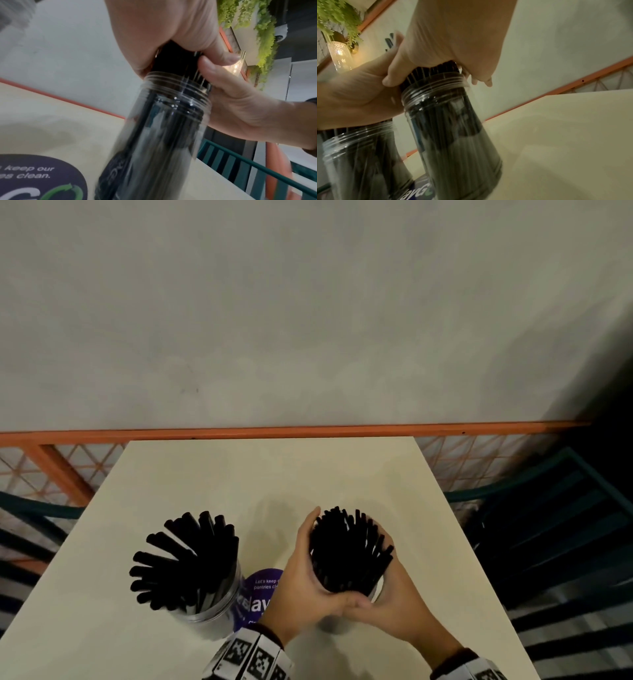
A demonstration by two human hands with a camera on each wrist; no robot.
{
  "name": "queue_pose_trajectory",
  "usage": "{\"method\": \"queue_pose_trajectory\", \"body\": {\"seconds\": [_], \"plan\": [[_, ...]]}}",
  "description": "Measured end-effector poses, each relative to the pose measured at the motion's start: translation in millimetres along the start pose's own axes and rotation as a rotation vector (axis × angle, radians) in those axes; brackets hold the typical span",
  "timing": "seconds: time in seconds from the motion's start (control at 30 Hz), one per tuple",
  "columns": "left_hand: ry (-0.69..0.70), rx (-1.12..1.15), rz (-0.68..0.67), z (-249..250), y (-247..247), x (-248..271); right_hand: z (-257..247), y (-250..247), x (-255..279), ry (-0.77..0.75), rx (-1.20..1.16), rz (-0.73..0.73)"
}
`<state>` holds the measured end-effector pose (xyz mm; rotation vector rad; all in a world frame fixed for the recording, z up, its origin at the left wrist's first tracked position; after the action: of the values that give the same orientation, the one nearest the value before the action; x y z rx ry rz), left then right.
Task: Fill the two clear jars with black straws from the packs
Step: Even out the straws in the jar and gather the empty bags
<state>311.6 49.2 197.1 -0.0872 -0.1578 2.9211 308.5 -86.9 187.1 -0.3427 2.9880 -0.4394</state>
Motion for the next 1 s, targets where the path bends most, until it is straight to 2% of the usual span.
{"method": "queue_pose_trajectory", "body": {"seconds": [0.1,0.2,0.3,0.4,0.63,0.8,1.0], "plan": [[-0.021,0.08,-0.068,-1,2,-2,-3,-5,-5,-0.015,0.037,-0.07],[-0.014,0.009,-0.07,0,8,-7,-11,3,-12,-0.06,0.104,-0.098],[0.054,-0.062,0.073,9,9,-6,-25,10,-19,-0.119,0.173,-0.005],[0.099,-0.058,0.157,13,7,-4,-28,8,-19,-0.104,0.092,0.076],[0.067,-0.078,0.09,7,8,-5,-18,4,-16,-0.074,0.076,0.063],[0.084,-0.077,0.125,10,8,-6,-19,0,-15,-0.062,0.067,0.102],[0.063,-0.123,0.105,4,7,-6,-13,10,-16,-0.019,0.111,-0.003]]}}
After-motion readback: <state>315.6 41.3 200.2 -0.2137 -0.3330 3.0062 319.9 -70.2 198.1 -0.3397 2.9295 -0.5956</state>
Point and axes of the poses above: each hand's wrist, its own x-axis away from the middle knuckle, its own y-axis out of the palm, z = x × y, the point moved 5 cm from there along -x, towards the middle knuckle, and after that the axes turned 1 degree about z, right-handed, at the moved point
